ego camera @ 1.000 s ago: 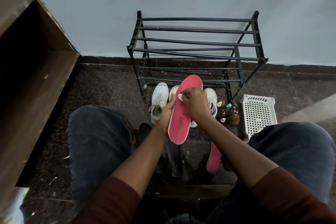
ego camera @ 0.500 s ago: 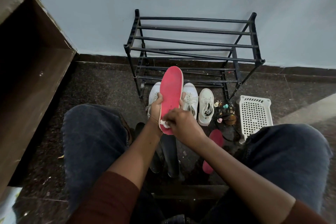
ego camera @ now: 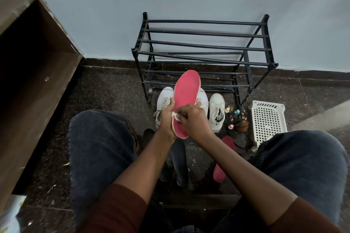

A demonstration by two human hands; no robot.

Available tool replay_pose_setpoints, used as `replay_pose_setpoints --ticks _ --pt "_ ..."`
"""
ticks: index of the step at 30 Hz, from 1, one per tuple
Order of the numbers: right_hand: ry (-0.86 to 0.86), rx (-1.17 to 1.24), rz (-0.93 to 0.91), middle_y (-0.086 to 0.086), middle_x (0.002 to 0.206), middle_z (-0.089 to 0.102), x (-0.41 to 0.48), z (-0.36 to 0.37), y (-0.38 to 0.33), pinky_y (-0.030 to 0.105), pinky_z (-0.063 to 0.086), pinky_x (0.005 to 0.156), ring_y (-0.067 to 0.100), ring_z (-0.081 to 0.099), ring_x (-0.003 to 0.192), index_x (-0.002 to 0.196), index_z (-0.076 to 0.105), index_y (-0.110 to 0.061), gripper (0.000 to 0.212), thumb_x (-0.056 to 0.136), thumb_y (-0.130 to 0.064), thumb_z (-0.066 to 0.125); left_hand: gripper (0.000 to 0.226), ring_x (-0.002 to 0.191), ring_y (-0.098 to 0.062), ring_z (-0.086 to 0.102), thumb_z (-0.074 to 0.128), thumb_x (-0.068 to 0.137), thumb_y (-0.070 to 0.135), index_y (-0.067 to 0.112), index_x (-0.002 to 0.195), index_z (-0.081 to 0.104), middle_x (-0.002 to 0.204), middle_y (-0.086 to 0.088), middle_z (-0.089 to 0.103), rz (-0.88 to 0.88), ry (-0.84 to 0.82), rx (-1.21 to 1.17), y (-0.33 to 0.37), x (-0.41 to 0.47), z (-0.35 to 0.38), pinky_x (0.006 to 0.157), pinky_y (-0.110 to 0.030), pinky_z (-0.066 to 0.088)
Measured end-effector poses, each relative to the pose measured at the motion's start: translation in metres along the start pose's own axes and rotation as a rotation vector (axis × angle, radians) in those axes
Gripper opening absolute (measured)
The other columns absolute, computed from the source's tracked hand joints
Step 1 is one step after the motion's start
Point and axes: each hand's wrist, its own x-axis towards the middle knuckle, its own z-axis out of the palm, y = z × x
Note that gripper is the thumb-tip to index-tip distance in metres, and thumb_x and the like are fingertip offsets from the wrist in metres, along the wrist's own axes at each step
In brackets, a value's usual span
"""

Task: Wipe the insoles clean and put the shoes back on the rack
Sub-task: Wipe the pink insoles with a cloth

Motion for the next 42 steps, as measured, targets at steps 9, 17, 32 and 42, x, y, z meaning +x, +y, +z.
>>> replay_pose_setpoints --ticks 9,17,32,42 --pt "-0.112 0.036 -0.143 0.018 0.088 0.069 -0.018 -0.006 0.0 0.034 0.048 0.082 0.029 0.064 0.081 0.088 0.073 0.0 0.02 0.075 0.009 0.06 0.076 0.087 -0.025 0.069 0.024 0.095 0.061 -0.005 0.119 0.052 0.113 -0.021 0.062 -0.021 0.047 -0.045 0.002 0.001 -0.013 0.08 -0.033 0.057" --pt "-0.167 0.062 -0.136 0.014 0.09 0.07 -0.023 -0.005 -0.001 0.033 0.048 0.084 0.027 0.064 0.083 0.087 0.074 -0.002 0.022 0.076 0.009 0.06 0.078 0.085 -0.023 0.069 0.022 0.095 0.063 -0.004 0.122 0.051 0.12 -0.019 0.057 -0.003 0.082 -0.004 0.006 -0.001 -0.015 0.078 -0.031 0.057" --pt "-0.086 -0.101 0.022 0.015 0.088 0.068 0.011 -0.006 0.014 0.025 0.043 0.066 0.027 0.062 0.077 0.093 0.073 -0.005 0.017 0.082 -0.005 0.059 0.059 0.111 -0.031 0.055 0.033 0.096 0.049 -0.001 0.122 0.053 0.116 -0.019 0.06 0.044 0.036 0.04 -0.002 -0.001 0.0 0.11 -0.047 0.031" --pt "-0.136 0.071 0.002 0.013 0.09 0.071 -0.027 0.005 0.0 0.022 0.047 0.077 0.023 0.064 0.079 0.083 0.074 -0.003 0.015 0.075 0.001 0.063 0.07 0.083 -0.024 0.068 0.028 0.097 0.055 -0.001 0.137 0.039 0.119 -0.02 0.056 0.012 0.126 -0.021 0.004 -0.007 -0.011 0.077 -0.031 0.057"
